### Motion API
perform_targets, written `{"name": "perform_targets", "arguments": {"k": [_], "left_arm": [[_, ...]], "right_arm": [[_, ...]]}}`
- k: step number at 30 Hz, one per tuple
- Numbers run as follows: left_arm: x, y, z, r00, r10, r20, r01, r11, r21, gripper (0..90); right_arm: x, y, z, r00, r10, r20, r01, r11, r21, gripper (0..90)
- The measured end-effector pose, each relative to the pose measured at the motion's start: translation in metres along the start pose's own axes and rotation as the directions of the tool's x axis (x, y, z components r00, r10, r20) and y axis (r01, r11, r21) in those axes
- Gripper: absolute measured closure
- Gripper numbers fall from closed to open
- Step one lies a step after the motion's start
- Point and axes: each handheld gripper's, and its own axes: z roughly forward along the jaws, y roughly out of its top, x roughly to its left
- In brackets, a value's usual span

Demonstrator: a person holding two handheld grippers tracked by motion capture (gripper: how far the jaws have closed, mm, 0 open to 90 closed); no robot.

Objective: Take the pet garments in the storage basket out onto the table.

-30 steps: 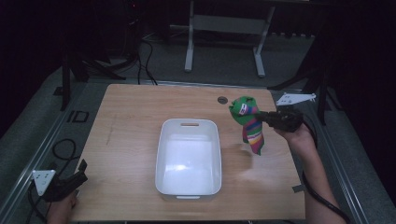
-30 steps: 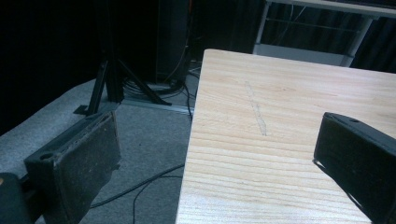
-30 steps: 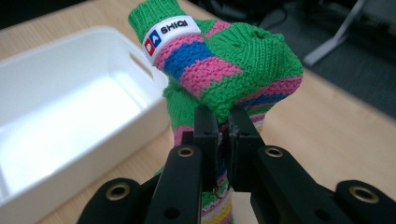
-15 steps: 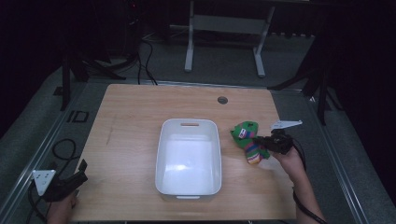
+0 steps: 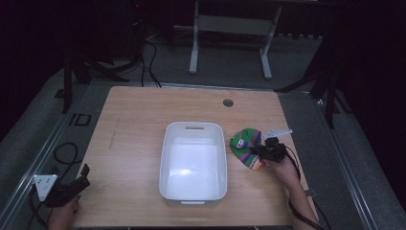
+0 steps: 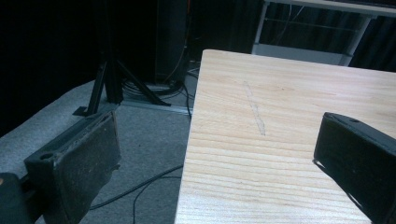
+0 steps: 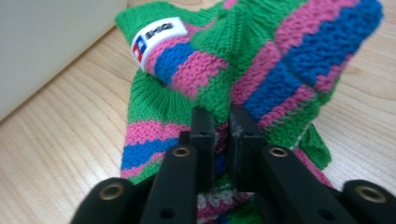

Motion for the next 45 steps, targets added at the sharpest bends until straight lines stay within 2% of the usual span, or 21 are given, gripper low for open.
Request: {"name": "perform_targets", "arguments": {"k": [7, 8, 11, 12, 13, 15, 16, 19, 23, 24, 25, 26, 31, 34, 35, 37, 40, 42, 43, 44, 45], "left_arm": [[0.0, 0.0, 0.0, 1.0, 0.001, 0.0, -0.001, 1.0, 0.0, 0.9], [0.0, 0.0, 0.0, 1.0, 0.001, 0.0, -0.001, 1.0, 0.0, 0.9], [0.0, 0.0, 0.0, 1.0, 0.001, -0.001, -0.001, 1.0, 0.001, 0.9], [0.0, 0.0, 0.0, 1.0, 0.001, -0.001, -0.001, 1.0, 0.001, 0.9], [0.0, 0.0, 0.0, 1.0, 0.002, -0.002, -0.002, 1.0, 0.001, 0.9], [0.0, 0.0, 0.0, 1.0, 0.004, -0.002, -0.004, 1.0, 0.001, 0.9], [0.0, 0.0, 0.0, 1.0, 0.006, -0.002, -0.006, 1.0, 0.0, 0.9], [0.0, 0.0, 0.0, 1.0, 0.005, -0.001, -0.005, 1.0, 0.002, 0.9], [0.0, 0.0, 0.0, 1.0, 0.005, -0.002, -0.005, 1.0, 0.001, 0.9], [0.0, 0.0, 0.0, 1.0, 0.005, -0.002, -0.005, 1.0, 0.001, 1.0], [0.0, 0.0, 0.0, 1.0, 0.005, -0.002, -0.005, 1.0, 0.001, 1.0], [0.0, 0.0, 0.0, 1.0, 0.006, -0.003, -0.006, 1.0, 0.001, 0.9], [0.0, 0.0, 0.0, 1.0, 0.006, -0.003, -0.006, 1.0, 0.001, 0.9], [-0.001, 0.0, 0.0, 1.0, 0.007, -0.002, -0.007, 1.0, 0.001, 0.9], [-0.001, 0.0, 0.0, 1.0, 0.006, -0.003, -0.006, 1.0, 0.0, 0.9], [-0.001, 0.0, 0.0, 1.0, 0.007, -0.003, -0.007, 1.0, 0.0, 1.0], [-0.001, 0.0, 0.0, 1.0, 0.008, -0.003, -0.008, 1.0, 0.0, 0.9], [-0.001, 0.0, 0.0, 1.0, 0.007, -0.003, -0.007, 1.0, 0.0, 0.9], [-0.001, 0.0, 0.0, 1.0, 0.007, -0.003, -0.007, 1.0, 0.0, 0.9], [-0.001, 0.0, 0.0, 1.0, 0.008, -0.003, -0.008, 1.0, 0.0, 0.9], [-0.001, 0.0, 0.0, 1.0, 0.008, -0.003, -0.008, 1.0, -0.001, 0.9]], "right_arm": [[0.005, 0.006, -0.026, 0.9993, -0.007, 0.036, 0.01, 0.998, -0.068, 48.3], [0.005, 0.006, -0.026, 0.9993, -0.007, 0.036, 0.01, 0.998, -0.068, 48.3], [0.002, 0.0, -0.044, 0.9959, 0.008, 0.09, 0.001, 0.994, -0.109, 34.7], [0.002, 0.0, -0.044, 0.9959, 0.008, 0.09, 0.001, 0.994, -0.109, 34.7], [-0.001, -0.005, -0.052, 0.9946, 0.029, 0.099, -0.016, 0.991, -0.131, 26.0], [-0.003, -0.008, -0.056, 0.9937, 0.039, 0.106, -0.023, 0.989, -0.147, 22.7], [-0.007, -0.016, -0.064, 0.995, 0.049, 0.087, -0.034, 0.986, -0.163, 12.2], [-0.013, -0.029, -0.074, 0.9893, 0.103, 0.104, -0.081, 0.978, -0.193, 12.8], [-0.017, -0.042, -0.08, 0.9816, 0.128, 0.142, -0.096, 0.972, -0.213, 12.8], [-0.018, -0.052, -0.083, 0.9738, 0.144, 0.176, -0.102, 0.969, -0.225, 12.9], [-0.018, -0.052, -0.083, 0.9738, 0.144, 0.176, -0.102, 0.969, -0.225, 12.9], [-0.019, -0.062, -0.085, 0.9652, 0.167, 0.201, -0.117, 0.964, -0.24, 12.9], [-0.017, -0.085, -0.091, 0.9452, 0.236, 0.226, -0.16, 0.937, -0.31, 12.7], [-0.015, -0.092, -0.093, 0.94, 0.235, 0.247, -0.154, 0.938, -0.309, 12.6], [-0.012, -0.098, -0.093, 0.9319, 0.218, 0.29, -0.128, 0.946, -0.298, 12.6], [-0.009, -0.105, -0.094, 0.9237, 0.223, 0.312, -0.125, 0.944, -0.304, 12.5], [-0.006, -0.113, -0.094, 0.9056, 0.245, 0.346, -0.127, 0.935, -0.33, 12.5], [-0.003, -0.118, -0.095, 0.8855, 0.265, 0.381, -0.128, 0.928, -0.35, 12.6], [-0.003, -0.118, -0.095, 0.8855, 0.265, 0.381, -0.128, 0.928, -0.35, 12.6], [-0.001, -0.124, -0.096, 0.8712, 0.284, 0.401, -0.133, 0.922, -0.364, 12.6], [-0.001, -0.125, -0.097, 0.8647, 0.287, 0.412, -0.133, 0.922, -0.363, 12.6]]}}
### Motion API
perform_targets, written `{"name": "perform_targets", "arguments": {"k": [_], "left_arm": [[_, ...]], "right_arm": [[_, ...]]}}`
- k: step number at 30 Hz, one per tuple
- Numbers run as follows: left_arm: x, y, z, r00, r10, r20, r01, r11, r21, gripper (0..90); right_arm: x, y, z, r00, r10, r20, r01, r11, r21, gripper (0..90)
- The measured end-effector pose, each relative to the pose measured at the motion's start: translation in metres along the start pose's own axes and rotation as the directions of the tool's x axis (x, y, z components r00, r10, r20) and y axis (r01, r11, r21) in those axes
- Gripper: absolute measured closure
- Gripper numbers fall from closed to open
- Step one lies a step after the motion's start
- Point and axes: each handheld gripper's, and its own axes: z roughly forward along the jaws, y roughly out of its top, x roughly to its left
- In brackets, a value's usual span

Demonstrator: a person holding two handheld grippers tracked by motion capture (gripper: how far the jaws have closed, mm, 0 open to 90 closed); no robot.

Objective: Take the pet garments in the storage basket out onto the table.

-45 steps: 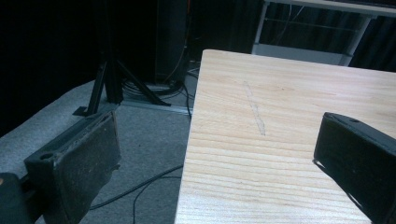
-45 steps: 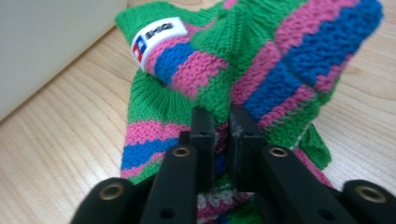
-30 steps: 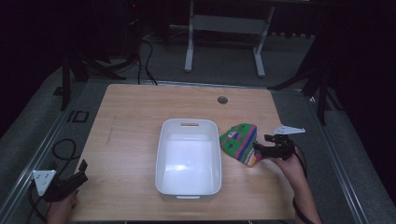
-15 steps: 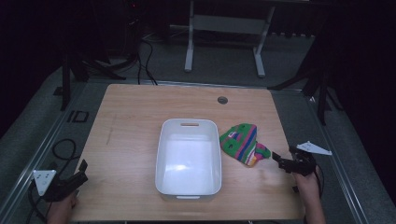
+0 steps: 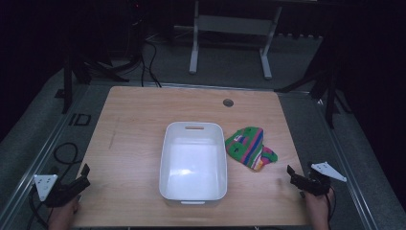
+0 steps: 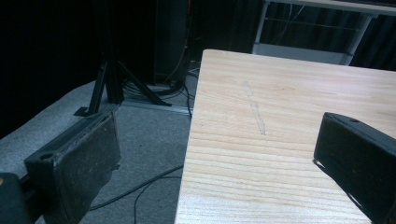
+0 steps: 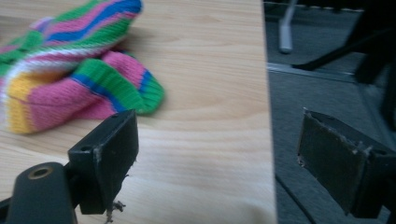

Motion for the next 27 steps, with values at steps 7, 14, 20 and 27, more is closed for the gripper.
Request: {"name": "perform_targets", "arguments": {"k": [7, 14, 20, 27], "left_arm": [[0.0, 0.0, 0.0, 1.0, 0.001, -0.001, -0.001, 1.0, -0.001, 0.9], [0.0, 0.0, 0.0, 1.0, 0.0, -0.002, 0.0, 1.0, 0.0, 0.9], [0.0, 0.0, 0.0, 1.0, -0.002, -0.002, 0.002, 1.0, 0.001, 0.9], [0.0, 0.0, 0.0, 1.0, -0.002, -0.002, 0.002, 1.0, 0.003, 0.9]], "right_arm": [[0.001, -0.011, -0.008, 0.9957, -0.002, 0.093, 0.002, 1.0, 0.003, 13.0], [0.005, -0.015, -0.015, 0.9788, 0.015, 0.204, -0.013, 1.0, -0.013, 13.3], [0.007, -0.016, -0.015, 0.9645, 0.011, 0.264, -0.005, 1.0, -0.022, 13.6], [0.005, -0.015, -0.014, 0.9678, 0.015, 0.251, -0.015, 1.0, -0.002, 13.8]]}}
